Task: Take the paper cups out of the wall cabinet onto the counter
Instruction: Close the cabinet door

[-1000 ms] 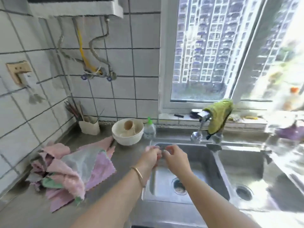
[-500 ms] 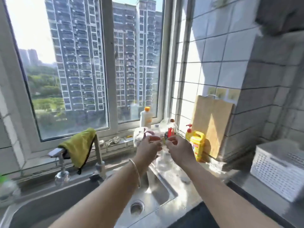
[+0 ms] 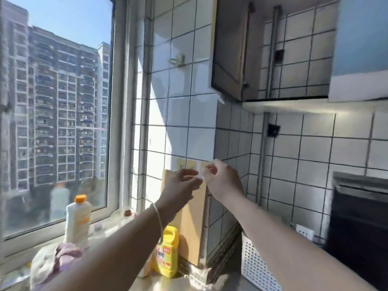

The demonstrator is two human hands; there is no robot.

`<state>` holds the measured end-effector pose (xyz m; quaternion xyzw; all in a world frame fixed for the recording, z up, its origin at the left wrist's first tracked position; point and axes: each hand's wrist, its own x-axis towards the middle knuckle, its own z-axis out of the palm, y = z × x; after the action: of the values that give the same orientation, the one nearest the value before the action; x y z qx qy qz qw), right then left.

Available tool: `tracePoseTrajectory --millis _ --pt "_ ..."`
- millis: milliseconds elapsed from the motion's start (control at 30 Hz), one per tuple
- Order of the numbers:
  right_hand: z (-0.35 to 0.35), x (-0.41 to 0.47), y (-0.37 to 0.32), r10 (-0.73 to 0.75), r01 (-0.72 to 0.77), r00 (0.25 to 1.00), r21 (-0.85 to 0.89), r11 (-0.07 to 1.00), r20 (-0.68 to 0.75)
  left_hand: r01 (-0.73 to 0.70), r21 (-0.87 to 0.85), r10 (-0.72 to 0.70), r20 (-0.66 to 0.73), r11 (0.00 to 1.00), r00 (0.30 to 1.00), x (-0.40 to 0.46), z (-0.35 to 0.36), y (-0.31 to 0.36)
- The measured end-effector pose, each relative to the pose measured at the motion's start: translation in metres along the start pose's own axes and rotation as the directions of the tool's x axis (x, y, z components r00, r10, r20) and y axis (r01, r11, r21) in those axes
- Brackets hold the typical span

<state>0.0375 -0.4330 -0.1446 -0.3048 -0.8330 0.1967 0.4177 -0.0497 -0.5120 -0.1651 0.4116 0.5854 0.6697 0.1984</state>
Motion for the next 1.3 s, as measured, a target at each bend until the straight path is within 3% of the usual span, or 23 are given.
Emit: tracePoseTrajectory --millis 300,567,733,833,1067,1167,1300 --pt "-0.001 0.148 0.005 -0.021 0.010 0.979 -0.053 0.999 -0.204 -0.208 0.022 0.207 0.008 0.978 0.978 0.163 0.007 0.037" --pt "-0.025 0.259 -0.011 -0.185 0.115 0.909 -0.202 0.973 -0.375 -0.424 0.066 0.426 -0.017 0.903 0.905 0.286 0.021 0.076" --pt "-0.021 0.286 -0.015 -0.295 0.195 0.883 -0.286 0.938 -0.366 -0.576 0.083 0.576 0.017 0.813 0.817 0.308 0.043 0.084" --pt "-0.019 0.294 -0.012 -0.327 0.234 0.872 -0.277 0.932 -0.364 -0.595 0.126 0.597 0.028 0.794 0.802 0.313 0.054 0.086" --pt "-0.028 0.294 0.001 -0.319 0.297 0.866 -0.117 0.948 -0.385 -0.622 0.130 0.628 -0.008 0.772 0.778 0.310 0.084 0.084" --pt "-0.040 0.288 0.013 -0.335 0.338 0.809 -0.085 0.937 -0.483 -0.657 0.217 0.675 -0.012 0.722 0.738 0.303 0.105 0.088" --pt "-0.071 0.284 0.037 -0.321 0.391 0.704 -0.032 0.920 -0.634 -0.710 0.400 0.756 0.060 0.580 0.652 0.291 0.150 0.093"
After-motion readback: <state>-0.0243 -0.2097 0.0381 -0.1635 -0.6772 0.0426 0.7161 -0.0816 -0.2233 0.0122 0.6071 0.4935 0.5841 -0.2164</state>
